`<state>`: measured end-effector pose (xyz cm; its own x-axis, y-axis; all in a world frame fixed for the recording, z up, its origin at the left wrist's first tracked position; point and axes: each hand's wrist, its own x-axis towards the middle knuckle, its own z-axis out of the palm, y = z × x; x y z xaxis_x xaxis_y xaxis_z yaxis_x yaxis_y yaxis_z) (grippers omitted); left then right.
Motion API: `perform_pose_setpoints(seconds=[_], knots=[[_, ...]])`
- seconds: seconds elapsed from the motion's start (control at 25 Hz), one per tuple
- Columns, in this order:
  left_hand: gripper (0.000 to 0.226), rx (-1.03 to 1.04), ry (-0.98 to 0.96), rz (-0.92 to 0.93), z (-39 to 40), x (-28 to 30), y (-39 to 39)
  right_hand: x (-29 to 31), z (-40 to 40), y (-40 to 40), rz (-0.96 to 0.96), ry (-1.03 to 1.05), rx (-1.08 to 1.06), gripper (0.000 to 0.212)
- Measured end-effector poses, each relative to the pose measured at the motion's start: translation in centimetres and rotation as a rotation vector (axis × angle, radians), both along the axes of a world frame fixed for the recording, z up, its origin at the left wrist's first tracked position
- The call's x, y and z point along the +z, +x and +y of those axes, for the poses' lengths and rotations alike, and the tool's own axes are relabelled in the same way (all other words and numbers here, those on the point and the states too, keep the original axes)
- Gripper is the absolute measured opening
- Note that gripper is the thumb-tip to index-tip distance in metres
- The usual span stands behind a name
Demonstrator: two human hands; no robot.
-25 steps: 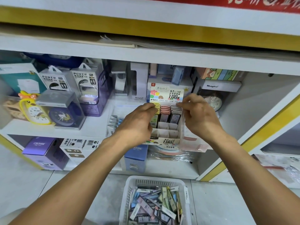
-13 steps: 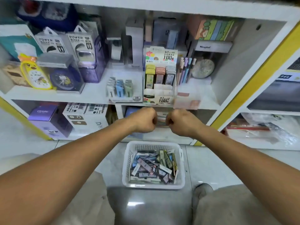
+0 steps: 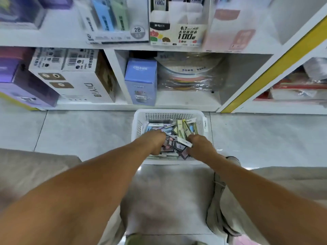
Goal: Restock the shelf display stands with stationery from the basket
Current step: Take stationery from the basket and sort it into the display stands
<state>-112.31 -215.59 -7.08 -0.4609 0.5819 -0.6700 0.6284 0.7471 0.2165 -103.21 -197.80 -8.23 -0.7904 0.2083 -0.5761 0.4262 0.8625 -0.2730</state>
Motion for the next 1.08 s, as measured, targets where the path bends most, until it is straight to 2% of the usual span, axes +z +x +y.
perform_pose_setpoints(seconds=[0.2, 0.28, 0.36, 0.44, 0.56, 0.64, 0.72, 0.76, 0.84, 0.88, 0.96, 1.08], knots=[[0.052, -0.139, 0.254, 0.165, 3.9, -3.7, 1.4, -2.5, -2.0, 1.8, 0.201, 0.172, -0.251, 0.026], [0.056, -0.131, 0.267, 0.186, 5.7, -4.7, 2.1, -3.0, -3.1, 2.5, 0.168, 0.188, -0.365, 0.027], [0.054, -0.016, 0.194, 0.15, 6.8, -5.4, 2.3, -3.5, -3.9, 2.5, 0.108, 0.167, -0.412, 0.023], [0.048, 0.083, 0.113, 0.086, 7.3, -5.4, 1.9, -3.5, -3.8, 1.5, 0.068, 0.063, -0.504, 0.019], [0.039, 0.077, -0.015, -0.108, 8.3, -4.3, 0.0, -3.8, -2.3, 0.0, -0.03, -0.169, -0.69, 0.009], [0.037, 0.048, -0.084, -0.259, 9.5, -3.7, -1.2, -4.3, -1.2, 0.1, -0.057, -0.291, -0.794, 0.013], [0.047, 0.026, -0.112, -0.307, 10.6, -3.8, -1.2, -4.7, -0.5, 0.4, -0.051, -0.458, -0.922, 0.02], [0.061, 0.04, -0.127, -0.269, 11.0, -4.2, -0.6, -4.8, -0.2, 0.5, -0.058, -0.502, -0.949, 0.024], [0.085, 0.092, -0.186, -0.073, 11.5, -5.6, 1.3, -5.0, 0.4, 0.2, -0.084, -0.475, -0.879, 0.025], [0.087, 0.12, -0.2, 0.012, 11.6, -6.2, 2.1, -5.1, 0.9, 0.0, -0.098, -0.422, -0.812, 0.022], [0.079, 0.155, -0.188, 0.071, 11.6, -7.1, 3.0, -4.9, 1.8, -0.5, -0.122, -0.316, -0.697, 0.017], [0.058, 0.097, -0.127, 0.147, 10.9, -7.9, 3.5, -4.3, 2.6, -1.1, -0.096, -0.269, -0.666, 0.017]])
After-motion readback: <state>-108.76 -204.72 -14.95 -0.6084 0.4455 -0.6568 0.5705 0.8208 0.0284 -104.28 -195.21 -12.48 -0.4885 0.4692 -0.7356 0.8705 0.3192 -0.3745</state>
